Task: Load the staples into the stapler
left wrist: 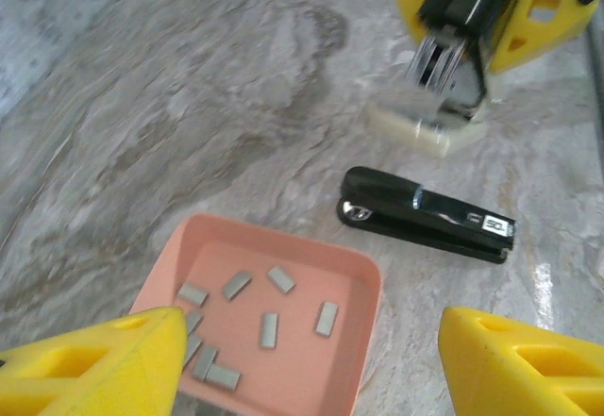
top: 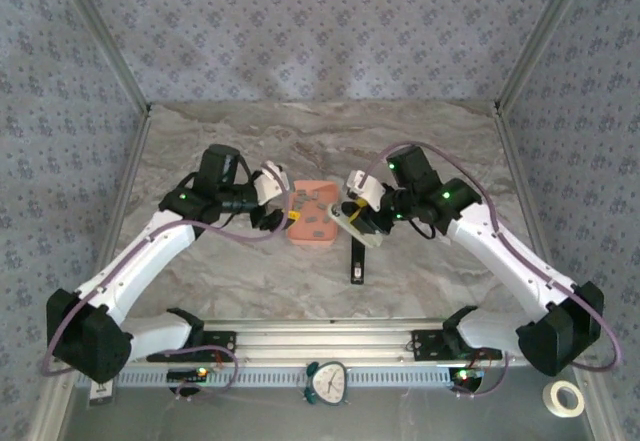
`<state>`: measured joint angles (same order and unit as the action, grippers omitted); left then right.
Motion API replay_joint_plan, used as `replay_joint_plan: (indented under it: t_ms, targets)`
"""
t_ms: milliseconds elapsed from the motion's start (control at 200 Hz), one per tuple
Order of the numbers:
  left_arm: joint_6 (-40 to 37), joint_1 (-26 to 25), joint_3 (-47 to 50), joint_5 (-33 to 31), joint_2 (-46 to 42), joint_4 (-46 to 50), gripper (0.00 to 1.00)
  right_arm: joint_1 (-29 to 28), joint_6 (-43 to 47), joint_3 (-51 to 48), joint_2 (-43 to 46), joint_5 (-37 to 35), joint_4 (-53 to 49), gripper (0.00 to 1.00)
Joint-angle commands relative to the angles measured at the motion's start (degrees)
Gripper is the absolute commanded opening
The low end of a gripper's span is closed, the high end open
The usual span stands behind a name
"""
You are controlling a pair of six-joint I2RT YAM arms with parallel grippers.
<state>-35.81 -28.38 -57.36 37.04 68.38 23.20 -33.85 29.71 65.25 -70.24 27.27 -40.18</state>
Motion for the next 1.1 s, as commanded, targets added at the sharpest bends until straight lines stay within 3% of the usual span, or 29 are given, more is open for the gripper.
replay_joint_plan:
  t_ms: [0,415,895,1014,1094]
  targets:
    - [-7.02,-1.96,-1.93,4.09,1.51,1.67,0.72,-2.16,8.33,4.62,-1.09,5.19,1.87,0.0]
    - [-11.75,-5.34,-3.37,8.18,4.82,2.58,0.72,-4.58,10.37,6.85,-4.38,7.42,3.73,0.0]
    - [-14.35,-5.48,-4.52,10.98,6.03,6.41,0.58,-4.88,10.89,7.79,-6.2,8.38,5.47,0.0]
    - [-15.11,-5.46,-5.3,10.65,6.58,7.92,0.49,-5.05,10.94,7.85,-6.12,8.54,5.47,0.0]
    - [-15.47,-5.46,-5.93,9.86,6.94,8.69,0.35,-5.03,10.93,7.71,-5.89,8.67,5.47,0.0]
